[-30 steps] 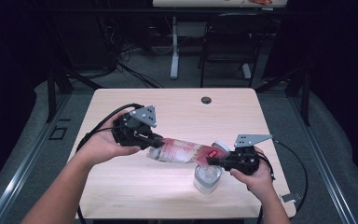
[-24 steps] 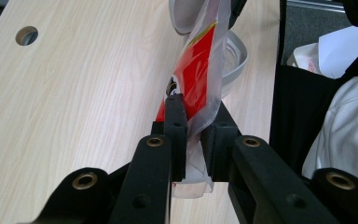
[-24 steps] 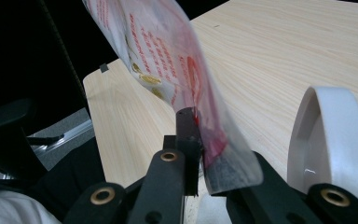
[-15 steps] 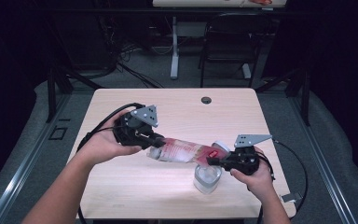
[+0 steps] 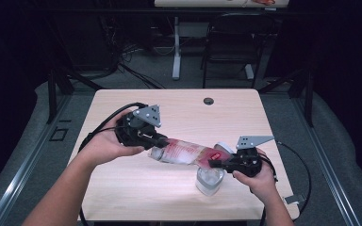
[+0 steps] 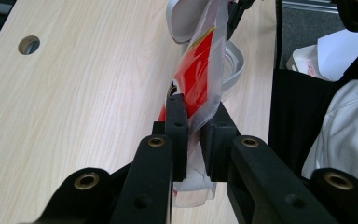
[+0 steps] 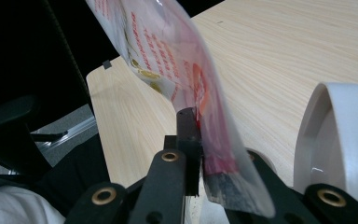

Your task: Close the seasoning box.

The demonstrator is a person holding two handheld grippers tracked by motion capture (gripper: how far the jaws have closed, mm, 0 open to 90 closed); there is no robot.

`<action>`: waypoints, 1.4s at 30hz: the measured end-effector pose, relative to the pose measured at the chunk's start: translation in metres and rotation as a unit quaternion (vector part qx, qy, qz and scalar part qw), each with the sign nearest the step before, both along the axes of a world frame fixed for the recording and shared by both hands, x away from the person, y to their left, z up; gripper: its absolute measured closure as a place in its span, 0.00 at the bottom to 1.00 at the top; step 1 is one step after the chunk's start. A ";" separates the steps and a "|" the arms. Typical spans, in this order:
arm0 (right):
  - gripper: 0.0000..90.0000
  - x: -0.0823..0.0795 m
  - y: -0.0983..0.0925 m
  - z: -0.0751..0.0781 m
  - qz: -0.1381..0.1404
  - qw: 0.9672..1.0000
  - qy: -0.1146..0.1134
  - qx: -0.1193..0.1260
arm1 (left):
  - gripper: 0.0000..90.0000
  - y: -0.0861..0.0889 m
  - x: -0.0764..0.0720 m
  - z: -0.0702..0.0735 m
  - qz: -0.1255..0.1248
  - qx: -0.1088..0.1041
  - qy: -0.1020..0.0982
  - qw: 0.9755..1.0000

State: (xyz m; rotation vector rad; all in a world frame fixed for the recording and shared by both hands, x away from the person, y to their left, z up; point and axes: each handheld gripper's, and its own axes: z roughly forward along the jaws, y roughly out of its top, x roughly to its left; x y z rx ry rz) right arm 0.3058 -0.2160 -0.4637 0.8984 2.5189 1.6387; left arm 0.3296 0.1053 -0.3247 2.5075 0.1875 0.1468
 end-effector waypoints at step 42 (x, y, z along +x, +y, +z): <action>0.98 0.000 -0.004 -0.003 0.002 1.000 0.011 0.003 | 0.90 -0.008 0.002 0.004 -0.004 -0.004 0.000 1.000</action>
